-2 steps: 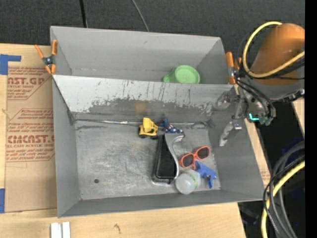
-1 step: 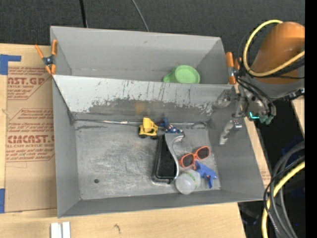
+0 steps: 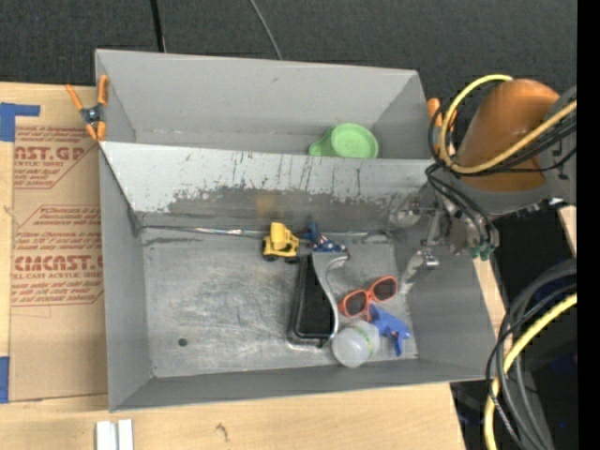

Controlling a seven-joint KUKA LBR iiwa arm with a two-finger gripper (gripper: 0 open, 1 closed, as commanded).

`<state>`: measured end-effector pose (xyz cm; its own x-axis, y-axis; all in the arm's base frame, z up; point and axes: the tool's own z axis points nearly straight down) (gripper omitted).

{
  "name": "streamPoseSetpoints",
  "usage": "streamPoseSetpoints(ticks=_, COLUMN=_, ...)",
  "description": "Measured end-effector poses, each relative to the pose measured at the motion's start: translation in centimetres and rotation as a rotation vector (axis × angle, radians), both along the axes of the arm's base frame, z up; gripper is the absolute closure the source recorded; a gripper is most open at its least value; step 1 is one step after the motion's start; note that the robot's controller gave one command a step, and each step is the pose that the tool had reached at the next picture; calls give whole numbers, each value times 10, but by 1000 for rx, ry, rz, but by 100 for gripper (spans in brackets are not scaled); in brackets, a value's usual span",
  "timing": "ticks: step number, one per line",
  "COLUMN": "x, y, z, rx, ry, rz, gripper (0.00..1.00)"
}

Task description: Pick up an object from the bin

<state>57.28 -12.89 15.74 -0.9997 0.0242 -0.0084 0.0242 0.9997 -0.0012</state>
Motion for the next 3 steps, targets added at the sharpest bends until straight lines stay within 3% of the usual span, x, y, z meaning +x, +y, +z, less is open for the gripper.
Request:
streamPoseSetpoints(ticks=1, x=-36, y=10, z=-77, rx=-12, ry=-19, rz=238, gripper=100)
streamPoseSetpoints(ticks=2, x=-37, y=14, z=-80, rx=-6, ry=-16, rz=239, gripper=0)
streamPoseSetpoints(ticks=3, x=-45, y=11, z=-82, rx=-1, ry=21, rz=240, gripper=100)
